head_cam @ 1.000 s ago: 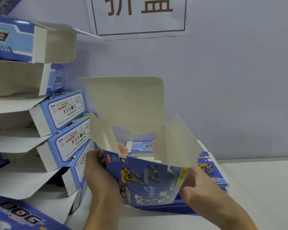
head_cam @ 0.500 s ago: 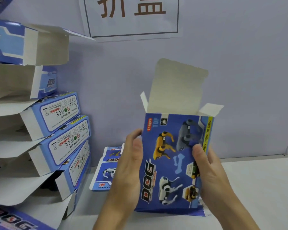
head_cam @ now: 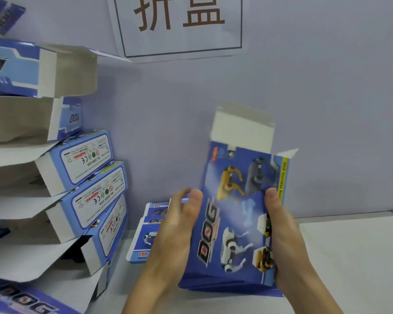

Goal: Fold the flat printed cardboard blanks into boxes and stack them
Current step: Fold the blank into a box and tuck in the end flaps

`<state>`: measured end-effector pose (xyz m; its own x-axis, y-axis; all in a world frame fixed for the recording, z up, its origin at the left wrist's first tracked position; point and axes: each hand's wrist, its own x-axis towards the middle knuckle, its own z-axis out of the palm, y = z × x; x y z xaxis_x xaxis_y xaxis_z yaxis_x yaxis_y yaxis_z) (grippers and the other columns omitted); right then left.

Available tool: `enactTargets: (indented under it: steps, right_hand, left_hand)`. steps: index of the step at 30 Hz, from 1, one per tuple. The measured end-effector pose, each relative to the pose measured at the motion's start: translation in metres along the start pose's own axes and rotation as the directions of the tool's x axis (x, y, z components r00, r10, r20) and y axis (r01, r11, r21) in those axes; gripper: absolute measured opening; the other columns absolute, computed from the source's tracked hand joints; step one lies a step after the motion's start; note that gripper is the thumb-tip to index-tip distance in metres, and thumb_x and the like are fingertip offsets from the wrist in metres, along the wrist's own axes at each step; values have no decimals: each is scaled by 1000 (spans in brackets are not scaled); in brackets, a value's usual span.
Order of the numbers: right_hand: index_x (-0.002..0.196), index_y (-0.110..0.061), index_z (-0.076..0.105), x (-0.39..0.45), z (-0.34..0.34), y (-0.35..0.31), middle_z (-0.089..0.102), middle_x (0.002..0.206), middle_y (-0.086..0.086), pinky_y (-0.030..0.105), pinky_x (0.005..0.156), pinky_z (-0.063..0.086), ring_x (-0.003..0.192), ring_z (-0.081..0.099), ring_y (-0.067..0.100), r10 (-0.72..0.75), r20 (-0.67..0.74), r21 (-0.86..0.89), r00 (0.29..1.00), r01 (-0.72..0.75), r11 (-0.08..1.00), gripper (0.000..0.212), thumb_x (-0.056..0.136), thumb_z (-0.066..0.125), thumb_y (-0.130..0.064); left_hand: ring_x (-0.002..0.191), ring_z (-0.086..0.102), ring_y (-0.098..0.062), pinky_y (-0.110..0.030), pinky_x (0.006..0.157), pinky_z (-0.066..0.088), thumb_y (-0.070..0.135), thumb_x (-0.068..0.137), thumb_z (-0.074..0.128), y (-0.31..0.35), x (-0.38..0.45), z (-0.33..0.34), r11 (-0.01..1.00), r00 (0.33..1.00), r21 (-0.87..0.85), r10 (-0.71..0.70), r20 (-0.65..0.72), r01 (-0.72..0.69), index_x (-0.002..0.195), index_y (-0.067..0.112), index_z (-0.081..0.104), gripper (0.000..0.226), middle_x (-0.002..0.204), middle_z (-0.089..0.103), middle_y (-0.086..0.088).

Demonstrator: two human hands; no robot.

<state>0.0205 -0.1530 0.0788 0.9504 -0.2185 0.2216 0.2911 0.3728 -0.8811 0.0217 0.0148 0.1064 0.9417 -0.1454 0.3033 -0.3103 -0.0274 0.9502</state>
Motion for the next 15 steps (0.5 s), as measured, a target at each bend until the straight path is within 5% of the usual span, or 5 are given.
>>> enactTargets:
  steps: [3, 6, 10, 15]
  right_hand:
    - [119, -24, 70, 1, 0, -5, 75, 109, 10, 48, 76, 62, 97, 73, 32, 36, -31, 155, 999, -31, 987, 74, 63, 65, -71]
    - [122, -22, 68, 2, 3, -6, 73, 114, 14, 56, 90, 55, 100, 72, 36, 95, 51, 234, 994, -105, 966, 76, 63, 64, -70]
    - [117, -19, 69, -2, 7, -15, 71, 90, 7, 32, 51, 54, 58, 63, 18, 1, 131, 387, 991, -52, 921, 68, 63, 74, -60]
    - [130, -44, 61, 5, 6, -17, 61, 136, 8, 60, 91, 48, 120, 60, 34, 116, 144, 429, 983, -168, 887, 48, 87, 43, -55]
  left_hand:
    - [85, 70, 6, -11, 66, 53, 58, 66, 68, 7, -9, -9, 990, 969, 71, -135, 205, 123, 122, 41, 51, 61, 91, 71, 28]
    - [89, 75, -16, -30, 69, 61, 61, 52, 82, 10, -17, -13, 988, 984, -7, -152, 94, 154, 114, 30, 62, 72, 105, 73, 4]
    - [80, 75, -28, -37, 68, 63, 57, 51, 80, 37, -10, -14, 985, 984, -87, -158, -77, 152, 105, 15, 71, 69, 97, 76, -10]
    - [77, 75, -31, -34, 67, 62, 50, 49, 85, 99, -6, -32, 999, 998, -14, -37, -47, 36, 101, 21, 68, 62, 93, 78, -3]
